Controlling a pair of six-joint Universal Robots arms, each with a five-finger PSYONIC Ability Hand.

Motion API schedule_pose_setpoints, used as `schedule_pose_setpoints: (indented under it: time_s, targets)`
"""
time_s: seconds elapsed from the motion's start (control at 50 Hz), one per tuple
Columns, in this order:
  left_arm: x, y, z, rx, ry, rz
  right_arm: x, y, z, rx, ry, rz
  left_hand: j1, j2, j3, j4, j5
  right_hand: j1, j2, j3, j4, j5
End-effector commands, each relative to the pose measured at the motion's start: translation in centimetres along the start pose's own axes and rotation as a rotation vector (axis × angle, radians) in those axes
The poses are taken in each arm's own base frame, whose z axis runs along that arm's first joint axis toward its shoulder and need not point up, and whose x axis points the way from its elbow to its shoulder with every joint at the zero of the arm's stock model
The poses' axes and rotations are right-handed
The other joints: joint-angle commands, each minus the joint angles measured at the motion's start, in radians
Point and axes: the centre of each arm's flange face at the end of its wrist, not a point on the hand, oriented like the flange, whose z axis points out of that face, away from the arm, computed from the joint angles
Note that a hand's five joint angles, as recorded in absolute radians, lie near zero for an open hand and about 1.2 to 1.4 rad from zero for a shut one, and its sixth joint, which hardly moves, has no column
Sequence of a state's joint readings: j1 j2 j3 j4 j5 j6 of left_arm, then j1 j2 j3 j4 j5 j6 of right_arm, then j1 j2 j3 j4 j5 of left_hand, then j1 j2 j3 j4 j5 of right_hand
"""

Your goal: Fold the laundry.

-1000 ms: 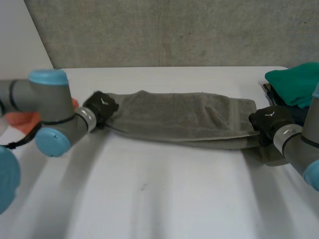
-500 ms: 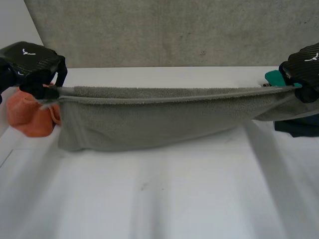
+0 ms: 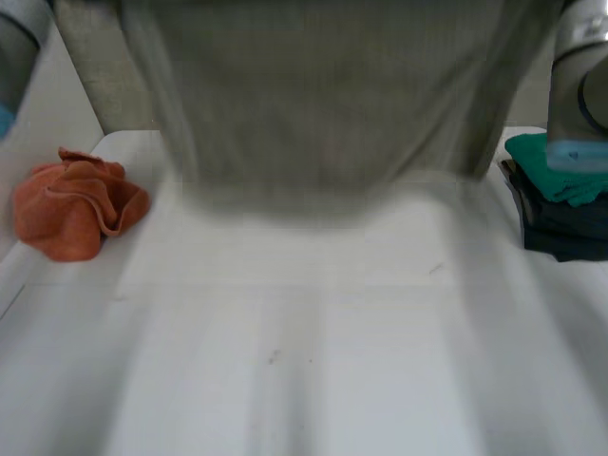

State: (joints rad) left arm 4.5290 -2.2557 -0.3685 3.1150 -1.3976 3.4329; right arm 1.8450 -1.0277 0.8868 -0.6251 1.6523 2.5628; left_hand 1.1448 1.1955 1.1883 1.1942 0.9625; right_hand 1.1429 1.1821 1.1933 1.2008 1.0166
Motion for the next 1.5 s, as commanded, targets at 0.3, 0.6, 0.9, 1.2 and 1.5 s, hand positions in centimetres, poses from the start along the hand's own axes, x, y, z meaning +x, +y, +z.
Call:
schedule_pose_setpoints:
  time_s: [0.3,0.6,0.9,1.2,1.5]
  targets:
    - [2.6,10.3,-4.3,-0.218,0.049,-0.045,-4.4,6.6,-5.5,-0.240,-0.216,0.088,0.251,0.201,0.208,0.202,0.259,0.253,0.214,0.203,0.195,0.205]
    - [4.9,18.0,-13.4,-0.660,0.304,0.050,-5.7,13.9,-17.7,-0.782,-0.547,0.065,0.251,0.201,0.208,0.202,0.259,0.253,0.214,0.203,0.195,0.205]
    - [4.6,18.3,-15.9,-0.754,0.379,0.107,-4.0,18.1,-20.3,-1.005,-0.509,0.115,0.251,0.201,0.208,0.202,0.259,-0.114,-0.153,-0.164,-0.172,-0.162]
    - [4.8,16.9,-17.5,-0.820,0.406,0.092,-1.9,16.6,-20.3,-1.020,-0.572,0.132,0.251,0.201,0.208,0.202,0.259,0.253,0.214,0.203,0.195,0.205]
    - [3.6,15.8,-17.5,-0.823,0.413,0.140,-2.2,14.6,-22.1,-0.934,-0.759,-0.006,0.251,0.201,0.208,0.202,0.259,-0.475,-0.514,-0.525,-0.533,-0.523]
